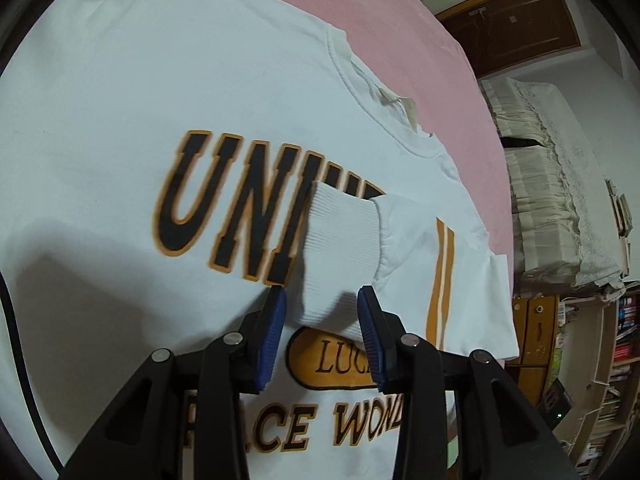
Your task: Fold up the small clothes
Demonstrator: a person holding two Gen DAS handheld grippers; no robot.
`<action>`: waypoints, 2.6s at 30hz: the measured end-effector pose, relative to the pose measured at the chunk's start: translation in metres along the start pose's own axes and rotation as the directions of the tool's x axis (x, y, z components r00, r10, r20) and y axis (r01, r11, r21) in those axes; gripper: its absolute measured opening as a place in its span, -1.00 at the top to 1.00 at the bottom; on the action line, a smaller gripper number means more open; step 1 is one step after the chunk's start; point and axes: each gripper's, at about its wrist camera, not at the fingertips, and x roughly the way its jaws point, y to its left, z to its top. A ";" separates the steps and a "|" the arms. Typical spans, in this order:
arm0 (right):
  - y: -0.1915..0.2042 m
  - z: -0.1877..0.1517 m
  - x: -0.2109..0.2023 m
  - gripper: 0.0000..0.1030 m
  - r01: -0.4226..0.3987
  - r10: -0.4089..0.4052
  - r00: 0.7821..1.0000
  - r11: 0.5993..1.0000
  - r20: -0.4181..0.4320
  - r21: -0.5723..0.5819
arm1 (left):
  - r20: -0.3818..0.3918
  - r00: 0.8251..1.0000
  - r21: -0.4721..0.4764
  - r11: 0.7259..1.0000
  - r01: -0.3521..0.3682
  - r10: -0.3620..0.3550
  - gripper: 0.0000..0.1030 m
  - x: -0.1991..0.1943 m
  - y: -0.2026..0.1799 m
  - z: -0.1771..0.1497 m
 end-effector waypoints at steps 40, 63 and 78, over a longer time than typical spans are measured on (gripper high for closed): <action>-0.002 0.022 0.029 0.35 0.053 -0.053 0.999 0.999 -0.011 0.008 | 0.397 0.814 -0.076 0.899 -0.431 0.424 0.86 -0.071 0.005 -0.017; 0.006 0.015 0.011 0.67 0.127 -0.125 0.992 0.991 -0.030 0.047 | 0.321 0.830 0.037 0.869 -0.493 0.457 0.77 -0.055 0.017 0.002; 0.002 0.077 -0.011 0.53 0.079 -0.078 0.995 0.997 0.058 -0.010 | 0.171 0.941 0.155 0.936 -0.318 0.291 0.30 -0.042 0.026 0.052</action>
